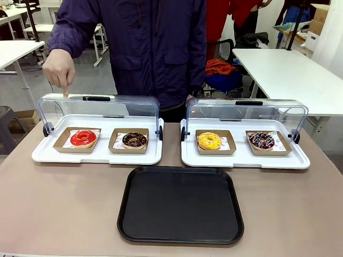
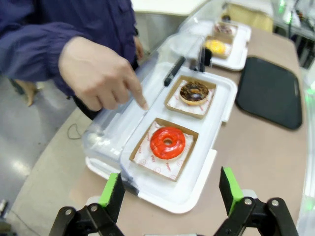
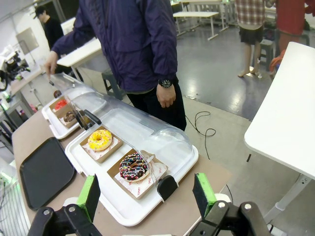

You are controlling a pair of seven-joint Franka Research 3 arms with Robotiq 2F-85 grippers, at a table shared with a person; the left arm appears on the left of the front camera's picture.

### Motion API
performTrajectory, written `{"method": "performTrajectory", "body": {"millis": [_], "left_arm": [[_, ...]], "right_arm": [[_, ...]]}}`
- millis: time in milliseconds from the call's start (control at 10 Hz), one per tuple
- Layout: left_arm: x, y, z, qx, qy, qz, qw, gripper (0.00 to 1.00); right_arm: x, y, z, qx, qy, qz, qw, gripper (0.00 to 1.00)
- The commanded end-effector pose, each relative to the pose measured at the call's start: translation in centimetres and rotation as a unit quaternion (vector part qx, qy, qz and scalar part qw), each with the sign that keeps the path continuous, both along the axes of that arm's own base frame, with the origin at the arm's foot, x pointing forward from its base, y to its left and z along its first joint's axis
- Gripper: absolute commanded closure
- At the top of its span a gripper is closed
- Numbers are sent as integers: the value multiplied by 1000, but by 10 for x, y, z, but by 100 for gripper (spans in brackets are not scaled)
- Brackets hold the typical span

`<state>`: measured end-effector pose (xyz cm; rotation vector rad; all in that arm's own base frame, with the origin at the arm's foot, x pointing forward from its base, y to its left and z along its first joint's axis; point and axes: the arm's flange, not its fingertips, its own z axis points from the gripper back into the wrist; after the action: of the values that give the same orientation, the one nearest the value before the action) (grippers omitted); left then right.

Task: Move the first donut from the left to the tray.
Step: Pick up the Paper togo box containing the Donut indicated by the person and place it on the Handle tray.

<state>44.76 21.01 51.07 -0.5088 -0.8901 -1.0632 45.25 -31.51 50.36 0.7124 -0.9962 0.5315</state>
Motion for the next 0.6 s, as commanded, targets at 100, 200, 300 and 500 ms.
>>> {"method": "performTrajectory", "body": {"millis": [100, 200, 300, 500], "left_arm": [[14, -63, -4, 116, 46, -100, 987, 0], [15, -83, -14, 152, 69, -134, 977, 0], [14, -100, -22, 179, 84, -160, 967, 0], [7, -131, -50, 221, 116, -213, 945, 0]], "right_arm": [[0, 1, 2, -1, -2, 0, 1000, 0], [0, 1, 2, -1, -2, 0, 1000, 0], [0, 1, 2, -1, -2, 0, 1000, 0], [0, 1, 2, -1, -2, 0, 1000, 0]]}}
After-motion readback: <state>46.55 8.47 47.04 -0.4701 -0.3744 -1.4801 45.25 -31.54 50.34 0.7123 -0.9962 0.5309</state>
